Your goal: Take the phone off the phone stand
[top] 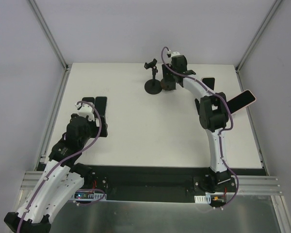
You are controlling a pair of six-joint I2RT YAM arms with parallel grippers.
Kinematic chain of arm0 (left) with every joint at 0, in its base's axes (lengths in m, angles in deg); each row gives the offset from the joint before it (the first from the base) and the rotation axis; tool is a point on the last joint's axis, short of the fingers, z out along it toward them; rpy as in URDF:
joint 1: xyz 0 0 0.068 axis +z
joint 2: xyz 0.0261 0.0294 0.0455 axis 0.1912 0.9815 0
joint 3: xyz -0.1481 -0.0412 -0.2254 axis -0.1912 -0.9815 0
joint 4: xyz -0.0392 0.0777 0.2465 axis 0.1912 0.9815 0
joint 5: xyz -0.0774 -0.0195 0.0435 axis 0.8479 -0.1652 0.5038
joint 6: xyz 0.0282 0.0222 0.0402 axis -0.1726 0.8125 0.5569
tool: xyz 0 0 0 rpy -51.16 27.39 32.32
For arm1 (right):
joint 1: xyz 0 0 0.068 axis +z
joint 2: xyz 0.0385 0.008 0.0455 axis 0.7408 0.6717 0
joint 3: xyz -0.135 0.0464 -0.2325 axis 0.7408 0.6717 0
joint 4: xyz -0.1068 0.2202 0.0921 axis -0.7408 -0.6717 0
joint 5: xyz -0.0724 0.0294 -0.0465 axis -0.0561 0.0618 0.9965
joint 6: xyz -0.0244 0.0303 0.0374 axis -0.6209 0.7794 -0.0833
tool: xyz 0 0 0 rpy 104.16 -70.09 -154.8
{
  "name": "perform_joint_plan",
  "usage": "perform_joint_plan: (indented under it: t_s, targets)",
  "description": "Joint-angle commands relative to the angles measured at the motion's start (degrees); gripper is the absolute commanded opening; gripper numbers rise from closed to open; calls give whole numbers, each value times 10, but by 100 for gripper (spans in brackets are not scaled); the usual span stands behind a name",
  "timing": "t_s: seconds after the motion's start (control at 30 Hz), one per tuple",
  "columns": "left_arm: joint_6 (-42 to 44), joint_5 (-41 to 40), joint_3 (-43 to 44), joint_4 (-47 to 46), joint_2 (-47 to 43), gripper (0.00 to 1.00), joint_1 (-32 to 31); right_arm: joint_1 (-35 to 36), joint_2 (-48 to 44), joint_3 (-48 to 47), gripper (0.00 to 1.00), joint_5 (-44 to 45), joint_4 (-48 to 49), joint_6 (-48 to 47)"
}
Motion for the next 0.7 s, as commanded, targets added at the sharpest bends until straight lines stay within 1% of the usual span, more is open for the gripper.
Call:
perform_joint_plan:
  t_s: [0.0, 0.1, 0.13, 0.2, 0.23, 0.33, 0.47, 0.67]
  targets:
    - [13, -4, -3, -23, 21, 99, 0, 25, -4, -43, 27, -43, -5, -29]
    - [16, 7, -4, -26, 23, 99, 0, 35, -10, -36, 28, -23, -7, -28]
    - [17, 10, -4, -27, 21, 99, 1, 37, -11, -33, 28, 16, -7, -26]
    - [17, 12, -6, -27, 16, 99, 0, 38, -18, -28, 28, 63, -10, -12]
    - [18, 12, -6, -26, 15, 99, 0, 37, -21, -21, 28, 104, -9, -7]
    - [19, 12, -6, -28, 12, 99, 0, 31, -39, -4, 28, 142, -9, 14]
    - [19, 17, -5, -28, 17, 99, 0, 23, -46, 4, 28, 142, -9, 20]
    - [19, 20, -5, -28, 18, 99, 0, 20, -27, -4, 34, 114, -15, 17]
